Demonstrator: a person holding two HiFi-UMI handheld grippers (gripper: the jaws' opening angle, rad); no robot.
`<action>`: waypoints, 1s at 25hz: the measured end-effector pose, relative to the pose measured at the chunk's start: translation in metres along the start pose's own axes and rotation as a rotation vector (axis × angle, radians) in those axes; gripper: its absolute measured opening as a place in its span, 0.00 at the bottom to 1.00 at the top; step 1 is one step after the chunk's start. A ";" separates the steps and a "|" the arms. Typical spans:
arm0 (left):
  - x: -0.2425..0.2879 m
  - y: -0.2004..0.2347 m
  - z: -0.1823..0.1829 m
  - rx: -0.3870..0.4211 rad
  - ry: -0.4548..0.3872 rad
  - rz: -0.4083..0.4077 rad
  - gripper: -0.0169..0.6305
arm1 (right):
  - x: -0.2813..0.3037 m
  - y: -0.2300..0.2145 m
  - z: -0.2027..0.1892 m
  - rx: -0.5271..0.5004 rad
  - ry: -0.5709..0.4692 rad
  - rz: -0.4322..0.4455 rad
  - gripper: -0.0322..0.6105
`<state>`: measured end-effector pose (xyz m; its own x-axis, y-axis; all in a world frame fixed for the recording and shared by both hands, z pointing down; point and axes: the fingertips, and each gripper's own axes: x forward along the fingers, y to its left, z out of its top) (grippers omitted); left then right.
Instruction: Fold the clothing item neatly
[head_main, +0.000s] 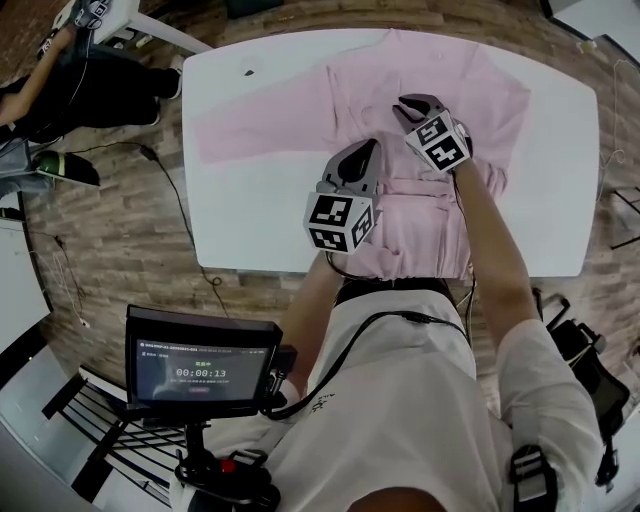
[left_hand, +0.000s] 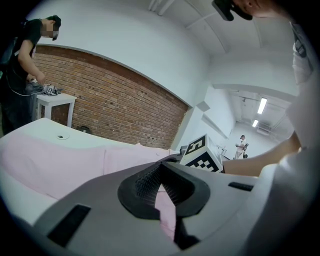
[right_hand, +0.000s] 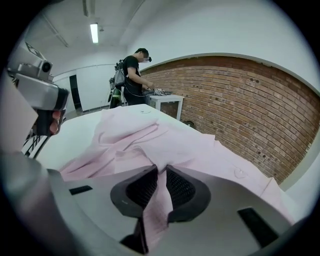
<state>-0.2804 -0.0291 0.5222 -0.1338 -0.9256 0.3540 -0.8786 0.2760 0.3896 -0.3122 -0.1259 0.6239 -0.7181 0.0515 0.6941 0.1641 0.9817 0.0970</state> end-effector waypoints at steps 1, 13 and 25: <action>0.000 0.005 0.000 -0.003 -0.001 0.003 0.03 | 0.004 0.000 0.003 0.000 -0.001 0.002 0.14; 0.000 0.030 -0.012 -0.023 0.003 0.059 0.03 | 0.052 -0.001 0.054 -0.127 -0.048 0.040 0.13; 0.040 0.020 -0.008 0.060 0.039 0.015 0.03 | -0.055 -0.034 0.008 0.196 -0.138 -0.067 0.23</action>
<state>-0.2999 -0.0588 0.5514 -0.1300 -0.9106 0.3924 -0.9028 0.2724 0.3329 -0.2834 -0.1604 0.5766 -0.8109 -0.0033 0.5852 -0.0112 0.9999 -0.0099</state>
